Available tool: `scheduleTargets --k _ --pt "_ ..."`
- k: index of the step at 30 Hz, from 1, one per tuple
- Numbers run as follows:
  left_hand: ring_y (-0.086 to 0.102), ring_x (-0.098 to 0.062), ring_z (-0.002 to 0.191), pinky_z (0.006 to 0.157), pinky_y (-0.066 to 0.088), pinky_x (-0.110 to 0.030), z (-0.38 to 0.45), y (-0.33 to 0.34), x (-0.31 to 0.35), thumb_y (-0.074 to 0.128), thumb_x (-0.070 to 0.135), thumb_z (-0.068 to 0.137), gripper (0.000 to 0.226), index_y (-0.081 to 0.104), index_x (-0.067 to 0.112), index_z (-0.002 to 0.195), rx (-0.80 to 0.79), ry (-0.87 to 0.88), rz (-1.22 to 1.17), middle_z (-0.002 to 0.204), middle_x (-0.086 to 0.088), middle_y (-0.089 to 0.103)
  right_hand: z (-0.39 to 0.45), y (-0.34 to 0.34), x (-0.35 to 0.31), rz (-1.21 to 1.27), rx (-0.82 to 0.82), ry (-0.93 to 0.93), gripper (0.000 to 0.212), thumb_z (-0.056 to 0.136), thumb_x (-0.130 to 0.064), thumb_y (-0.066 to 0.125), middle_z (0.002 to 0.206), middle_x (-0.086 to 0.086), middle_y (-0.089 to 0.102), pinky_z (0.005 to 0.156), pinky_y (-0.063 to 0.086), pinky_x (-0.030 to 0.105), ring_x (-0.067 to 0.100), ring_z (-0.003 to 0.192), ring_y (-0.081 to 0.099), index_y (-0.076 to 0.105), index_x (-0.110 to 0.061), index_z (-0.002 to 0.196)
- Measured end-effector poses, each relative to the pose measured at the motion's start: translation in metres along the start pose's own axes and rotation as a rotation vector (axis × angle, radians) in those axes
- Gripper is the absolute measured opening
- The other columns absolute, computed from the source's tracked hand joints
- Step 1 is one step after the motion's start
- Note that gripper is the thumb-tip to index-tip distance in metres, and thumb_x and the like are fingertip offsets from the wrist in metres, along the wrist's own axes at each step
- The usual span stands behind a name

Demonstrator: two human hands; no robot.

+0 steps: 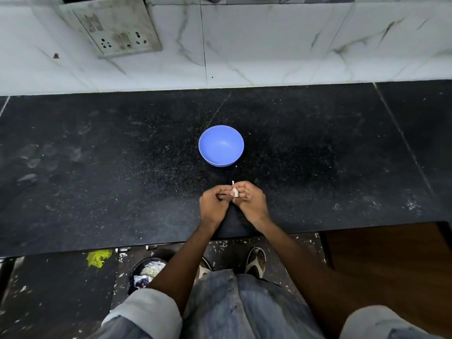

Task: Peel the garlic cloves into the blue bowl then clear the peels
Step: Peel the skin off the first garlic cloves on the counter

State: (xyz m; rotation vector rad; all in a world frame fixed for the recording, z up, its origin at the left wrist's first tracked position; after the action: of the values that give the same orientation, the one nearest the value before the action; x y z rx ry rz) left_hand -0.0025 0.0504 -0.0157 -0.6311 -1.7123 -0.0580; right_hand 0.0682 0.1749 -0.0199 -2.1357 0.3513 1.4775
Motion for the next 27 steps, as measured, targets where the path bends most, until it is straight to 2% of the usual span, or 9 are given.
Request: scheduleTargets --k 3,6,9,12,15,20,24,27 --pt "0.076 -0.003 0.082 0.082 0.061 -0.023 -0.001 -0.002 0.001 0.084 0.013 0.088 0.012 0.083 0.018 0.098 0.025 -0.013 -0.03 0.089 0.01 0.08 0.001 -0.003 -0.006 0.058 -0.021 -0.005 0.037 0.082 0.01 0.072 0.099 0.003 0.078 0.091 0.06 0.032 0.015 0.097 0.074 0.07 -0.012 0.112" --pt "0.077 -0.008 0.083 0.084 0.062 -0.03 0.0 -0.002 0.0 0.08 0.009 0.089 0.017 0.083 0.023 0.099 0.024 -0.005 -0.043 0.088 0.011 0.08 0.003 -0.005 -0.01 0.205 -0.028 0.071 0.039 0.089 0.007 0.071 0.105 0.006 0.078 0.089 0.059 0.027 0.014 0.1 0.075 0.066 -0.01 0.124" --pt "0.077 -0.014 0.084 0.087 0.062 -0.034 0.001 -0.003 -0.001 0.075 0.005 0.089 0.024 0.083 0.025 0.101 0.012 -0.002 -0.043 0.087 0.01 0.08 0.005 -0.004 -0.012 0.27 -0.022 0.132 0.029 0.09 0.006 0.071 0.102 0.011 0.079 0.087 0.058 0.024 0.013 0.094 0.075 0.071 -0.005 0.117" --pt "0.077 -0.014 0.082 0.087 0.062 -0.035 0.003 -0.003 0.0 0.081 0.012 0.089 0.018 0.083 0.024 0.103 0.021 -0.013 -0.099 0.083 0.005 0.08 0.005 -0.001 -0.015 0.298 -0.028 0.15 0.019 0.091 0.005 0.071 0.099 0.013 0.079 0.085 0.059 0.024 0.015 0.091 0.075 0.074 -0.001 0.11" --pt "0.079 -0.016 0.085 0.088 0.063 -0.038 0.003 -0.002 0.004 0.085 0.01 0.085 0.018 0.083 0.016 0.102 0.027 -0.028 -0.173 0.09 0.004 0.081 0.005 -0.002 -0.019 0.353 -0.056 0.19 0.022 0.093 0.005 0.069 0.104 0.017 0.077 0.083 0.06 0.024 0.017 0.094 0.074 0.072 0.002 0.115" --pt "0.079 -0.019 0.084 0.086 0.064 -0.038 0.002 -0.005 0.007 0.089 0.006 0.08 0.021 0.083 0.015 0.098 0.046 -0.042 -0.207 0.088 0.003 0.081 0.006 -0.002 -0.019 0.458 -0.117 0.281 0.026 0.096 0.006 0.064 0.112 0.018 0.076 0.096 0.058 0.03 0.024 0.109 0.073 0.069 0.002 0.121" --pt "0.078 -0.017 0.08 0.083 0.064 -0.036 0.001 -0.005 0.009 0.092 0.007 0.077 0.024 0.082 0.016 0.097 0.052 -0.009 -0.194 0.086 0.003 0.081 0.009 -0.002 -0.022 0.585 -0.153 0.343 0.027 0.096 0.006 0.062 0.113 0.02 0.075 0.091 0.059 0.027 0.022 0.105 0.074 0.068 0.003 0.123" --pt "0.078 -0.021 0.08 0.082 0.064 -0.037 0.003 -0.006 0.008 0.092 0.007 0.077 0.026 0.081 0.018 0.098 0.035 -0.007 -0.17 0.086 0.002 0.081 0.009 -0.002 -0.024 0.567 -0.155 0.339 0.023 0.096 0.007 0.062 0.112 0.019 0.075 0.088 0.059 0.027 0.021 0.101 0.074 0.07 -0.001 0.116"
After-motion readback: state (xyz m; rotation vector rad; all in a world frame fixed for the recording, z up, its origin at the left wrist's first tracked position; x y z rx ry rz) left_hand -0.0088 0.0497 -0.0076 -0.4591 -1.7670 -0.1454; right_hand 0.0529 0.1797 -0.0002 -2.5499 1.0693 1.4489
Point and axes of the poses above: each hand's wrist, its own z-axis towards the middle knuckle, its own y-axis out of the palm, x = y × z, the point moved 3 cm from there along z, towards the middle knuckle
